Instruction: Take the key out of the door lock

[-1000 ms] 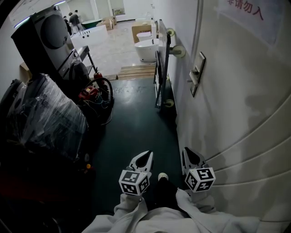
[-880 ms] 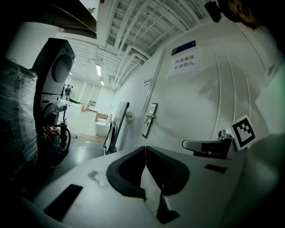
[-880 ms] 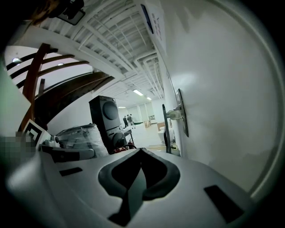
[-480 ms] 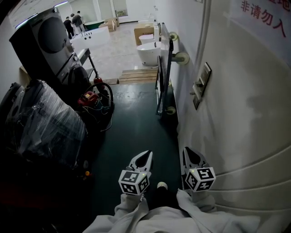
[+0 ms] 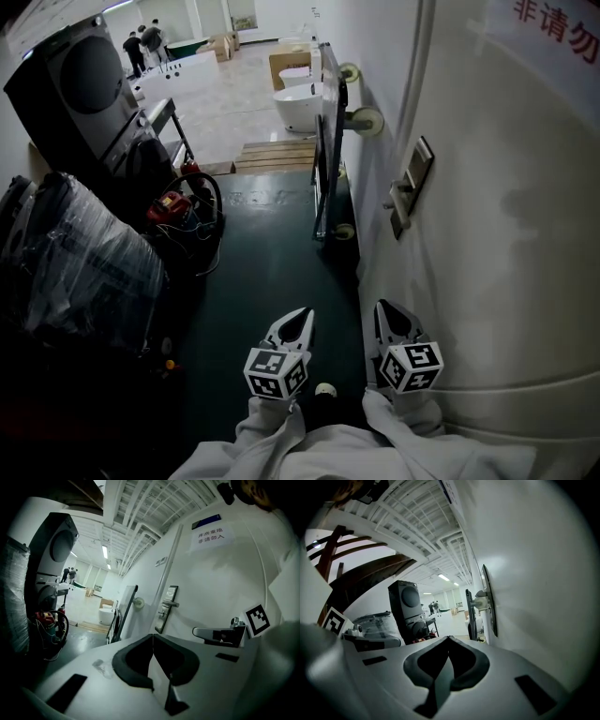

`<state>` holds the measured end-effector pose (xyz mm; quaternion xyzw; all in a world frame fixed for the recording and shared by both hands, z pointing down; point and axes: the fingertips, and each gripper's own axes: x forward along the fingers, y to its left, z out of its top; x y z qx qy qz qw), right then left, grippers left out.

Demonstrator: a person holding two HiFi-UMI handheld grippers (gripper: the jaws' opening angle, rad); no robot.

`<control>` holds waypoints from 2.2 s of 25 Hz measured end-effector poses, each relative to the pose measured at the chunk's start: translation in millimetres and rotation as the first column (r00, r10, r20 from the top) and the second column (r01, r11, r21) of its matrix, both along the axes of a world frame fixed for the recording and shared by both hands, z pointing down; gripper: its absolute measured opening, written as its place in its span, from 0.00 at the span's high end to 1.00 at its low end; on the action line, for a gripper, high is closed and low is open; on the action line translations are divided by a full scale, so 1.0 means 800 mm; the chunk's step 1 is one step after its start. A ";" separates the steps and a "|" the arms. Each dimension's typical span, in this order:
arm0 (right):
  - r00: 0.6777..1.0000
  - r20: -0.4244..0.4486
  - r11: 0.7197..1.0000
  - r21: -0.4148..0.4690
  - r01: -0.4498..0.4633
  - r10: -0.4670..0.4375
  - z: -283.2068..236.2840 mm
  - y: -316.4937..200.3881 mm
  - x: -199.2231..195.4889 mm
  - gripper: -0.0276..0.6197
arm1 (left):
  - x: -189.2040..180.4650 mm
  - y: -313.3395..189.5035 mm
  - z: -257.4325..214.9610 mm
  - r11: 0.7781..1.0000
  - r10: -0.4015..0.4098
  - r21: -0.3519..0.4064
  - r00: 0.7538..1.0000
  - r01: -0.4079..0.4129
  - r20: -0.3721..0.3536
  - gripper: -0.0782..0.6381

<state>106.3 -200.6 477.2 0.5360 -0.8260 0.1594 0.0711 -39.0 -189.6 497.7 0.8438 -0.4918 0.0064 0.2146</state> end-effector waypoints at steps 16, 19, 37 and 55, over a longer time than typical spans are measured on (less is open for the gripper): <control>0.999 0.018 0.999 -0.014 -0.048 0.048 0.009 -0.025 0.026 0.88 | 0.036 -0.037 0.000 0.998 0.056 -0.004 0.998 -0.056 0.014 0.87; 0.999 0.014 0.998 -0.023 -0.052 0.052 0.013 -0.033 0.027 0.88 | 0.039 -0.049 0.003 0.998 0.066 -0.009 0.998 -0.066 0.010 0.87; 0.974 0.010 0.973 -0.035 -0.228 0.228 0.014 -0.118 0.049 0.88 | 0.081 -0.179 -0.008 0.962 0.274 -0.009 0.961 -0.274 -0.028 0.87; 0.908 -0.022 0.907 -0.045 -0.419 0.419 0.012 -0.162 0.081 0.88 | 0.143 -0.269 -0.001 0.856 0.412 -0.153 0.831 -0.493 -0.373 0.87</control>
